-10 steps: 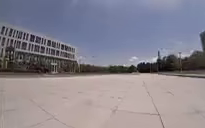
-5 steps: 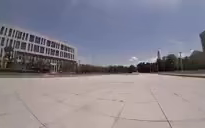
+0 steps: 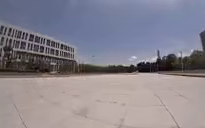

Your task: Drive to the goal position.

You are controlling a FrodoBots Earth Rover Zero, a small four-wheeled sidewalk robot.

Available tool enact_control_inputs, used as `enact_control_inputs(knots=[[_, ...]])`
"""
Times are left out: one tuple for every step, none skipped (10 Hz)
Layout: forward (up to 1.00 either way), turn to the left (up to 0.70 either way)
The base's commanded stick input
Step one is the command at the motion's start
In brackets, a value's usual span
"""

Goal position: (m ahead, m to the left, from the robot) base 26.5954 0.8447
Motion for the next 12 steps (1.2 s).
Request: enact_control_inputs(knots=[[0.5,0.0],[0.5,0.0],[0.5,0.0],[0.5,-0.03],[0.5,-0.22],[0.5,-0.4],[0.5,-0.5],[0.5,-0.5],[0.5,-0.5],[0.5,-0.5],[0.5,-0.14],[0.5,0.0]])
